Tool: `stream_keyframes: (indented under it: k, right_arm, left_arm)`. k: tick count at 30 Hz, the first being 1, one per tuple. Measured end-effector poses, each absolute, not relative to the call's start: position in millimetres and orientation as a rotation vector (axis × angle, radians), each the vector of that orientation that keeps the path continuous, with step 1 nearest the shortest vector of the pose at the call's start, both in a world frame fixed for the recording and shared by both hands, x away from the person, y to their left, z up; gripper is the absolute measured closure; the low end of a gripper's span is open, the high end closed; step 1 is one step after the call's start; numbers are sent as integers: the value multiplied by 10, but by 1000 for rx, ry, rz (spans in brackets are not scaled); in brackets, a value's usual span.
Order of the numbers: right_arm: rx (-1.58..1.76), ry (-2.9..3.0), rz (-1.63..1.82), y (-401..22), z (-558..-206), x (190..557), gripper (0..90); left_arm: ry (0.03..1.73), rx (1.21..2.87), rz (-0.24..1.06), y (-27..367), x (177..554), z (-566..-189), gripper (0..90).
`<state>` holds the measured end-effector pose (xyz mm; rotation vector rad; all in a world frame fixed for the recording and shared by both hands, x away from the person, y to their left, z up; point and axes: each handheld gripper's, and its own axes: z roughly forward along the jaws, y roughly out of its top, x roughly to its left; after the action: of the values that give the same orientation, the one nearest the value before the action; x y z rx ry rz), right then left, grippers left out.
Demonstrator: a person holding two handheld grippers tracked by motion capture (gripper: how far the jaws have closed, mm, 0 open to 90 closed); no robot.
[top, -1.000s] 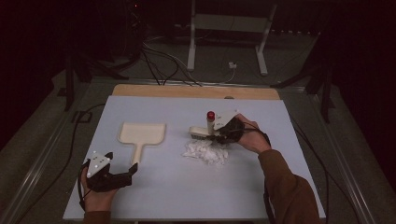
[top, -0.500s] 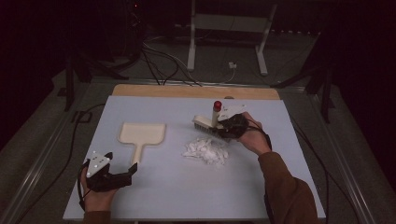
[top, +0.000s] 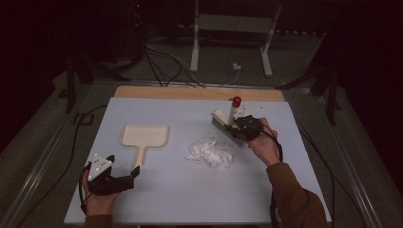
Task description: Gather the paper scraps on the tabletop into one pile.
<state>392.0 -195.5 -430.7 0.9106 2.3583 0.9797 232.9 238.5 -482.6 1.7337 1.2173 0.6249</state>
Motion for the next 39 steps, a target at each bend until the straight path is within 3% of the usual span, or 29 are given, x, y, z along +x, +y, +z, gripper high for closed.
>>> stream_keyframes:
  k: [9,19,39]
  right_arm:
    - [1224,2242,802,-2020,-4370,3735,674]
    - [1416,2186,720,-1811,-4482,3629,674]
    - [1458,2157,827,-1447,-4503,3564,674]
  left_arm:
    - [1215,1739,620,2367,2335,-4836,5]
    - [1216,1739,619,2361,2338,-4841,5]
    - [1218,1730,622,2390,2330,-4826,5]
